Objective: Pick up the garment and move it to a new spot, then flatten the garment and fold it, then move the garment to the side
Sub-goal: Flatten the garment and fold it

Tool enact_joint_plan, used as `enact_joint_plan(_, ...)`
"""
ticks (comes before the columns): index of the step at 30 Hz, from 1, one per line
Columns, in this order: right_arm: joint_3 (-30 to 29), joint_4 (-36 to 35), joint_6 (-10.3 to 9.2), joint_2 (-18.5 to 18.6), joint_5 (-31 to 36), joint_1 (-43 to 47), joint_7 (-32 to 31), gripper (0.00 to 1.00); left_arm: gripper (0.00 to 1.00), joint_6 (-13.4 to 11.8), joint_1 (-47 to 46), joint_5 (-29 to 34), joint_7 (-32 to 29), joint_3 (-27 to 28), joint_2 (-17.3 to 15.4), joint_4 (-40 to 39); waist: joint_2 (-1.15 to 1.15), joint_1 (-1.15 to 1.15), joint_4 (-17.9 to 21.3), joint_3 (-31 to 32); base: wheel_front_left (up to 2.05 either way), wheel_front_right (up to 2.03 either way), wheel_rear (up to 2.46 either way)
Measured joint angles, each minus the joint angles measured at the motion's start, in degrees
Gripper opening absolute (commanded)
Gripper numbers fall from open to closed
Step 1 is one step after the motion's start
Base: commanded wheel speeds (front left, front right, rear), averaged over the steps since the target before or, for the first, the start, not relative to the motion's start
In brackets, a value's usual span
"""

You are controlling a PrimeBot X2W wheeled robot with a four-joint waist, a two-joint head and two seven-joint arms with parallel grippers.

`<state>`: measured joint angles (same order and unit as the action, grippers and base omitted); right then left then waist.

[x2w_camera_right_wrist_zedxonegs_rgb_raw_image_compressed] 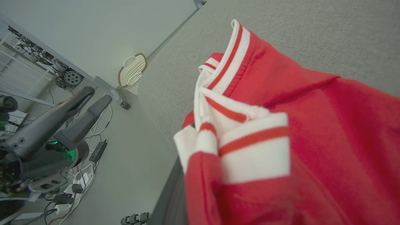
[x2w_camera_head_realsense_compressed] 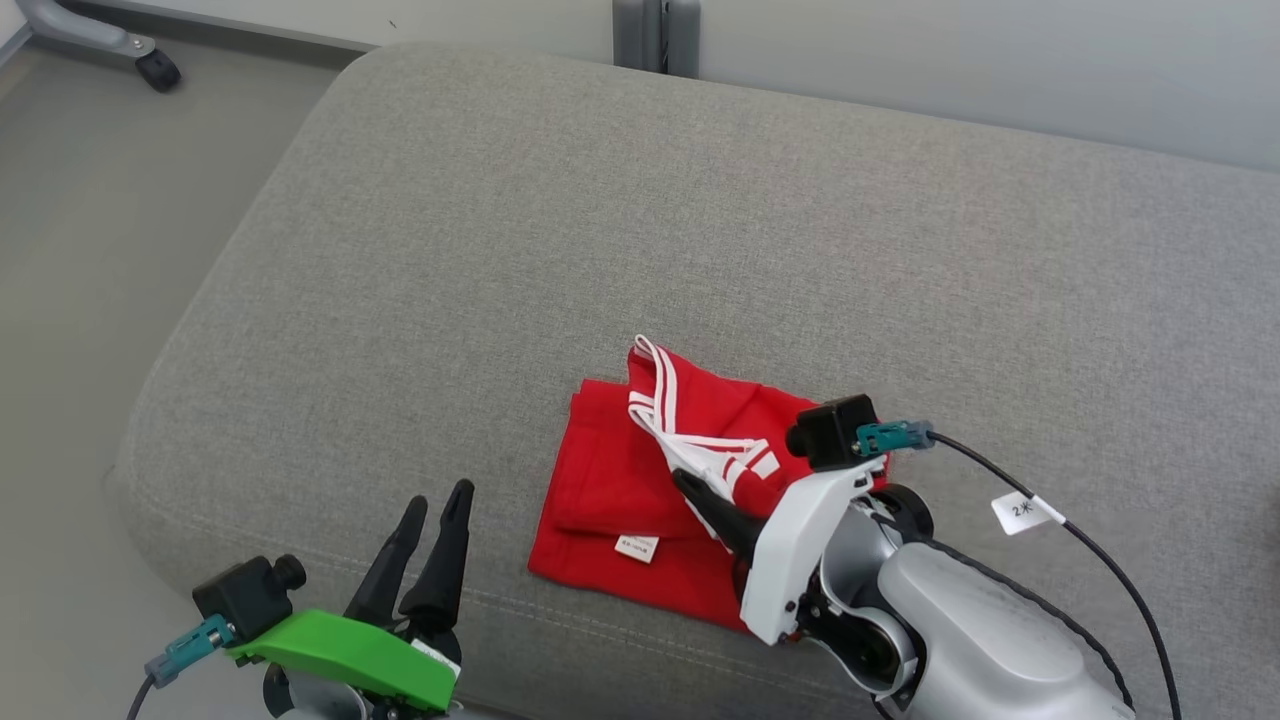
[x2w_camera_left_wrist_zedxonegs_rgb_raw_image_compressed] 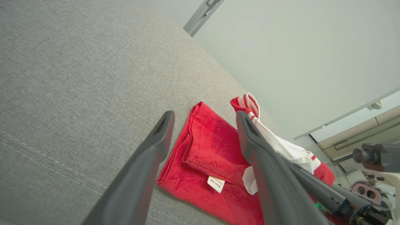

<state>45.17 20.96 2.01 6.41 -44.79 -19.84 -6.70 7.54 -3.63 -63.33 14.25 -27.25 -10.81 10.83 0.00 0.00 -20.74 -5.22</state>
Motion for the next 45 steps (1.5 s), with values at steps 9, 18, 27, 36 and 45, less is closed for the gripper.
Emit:
enact_joint_plan(9,0.8,1.8,0.30,-0.7,0.0,-0.2,0.0,0.00,1.00,0.0,0.0,0.1,0.0,0.1,0.1,0.0,0.00,0.00,-0.3,0.2,0.00,0.00,0.00)
enact_joint_plan(18,1.3,4.4,0.42,-1.3,0.1,-1.2,0.1,0.00,1.00,0.0,0.0,0.1,0.0,0.0,0.6,0.0,0.00,0.00,-1.0,0.0,0.00,0.00,0.00)
enact_joint_plan(27,2.1,6.3,0.41,-1.8,0.5,-2.6,0.2,0.00,1.00,0.0,0.0,0.1,0.0,-0.1,1.2,0.0,0.00,0.00,-1.9,-0.4,0.00,0.00,0.00)
enact_joint_plan(36,3.1,7.8,0.43,-2.1,0.5,-3.5,0.6,0.00,1.00,0.0,0.0,0.1,0.0,-0.1,2.0,0.0,0.00,0.00,-2.8,-0.5,0.00,0.00,0.00)
enact_joint_plan(45,3.8,9.4,0.49,-2.3,0.5,-3.9,0.7,0.01,1.00,0.0,0.0,0.1,0.0,-0.1,2.1,0.2,0.00,0.00,-3.8,-0.7,0.00,0.00,0.00)
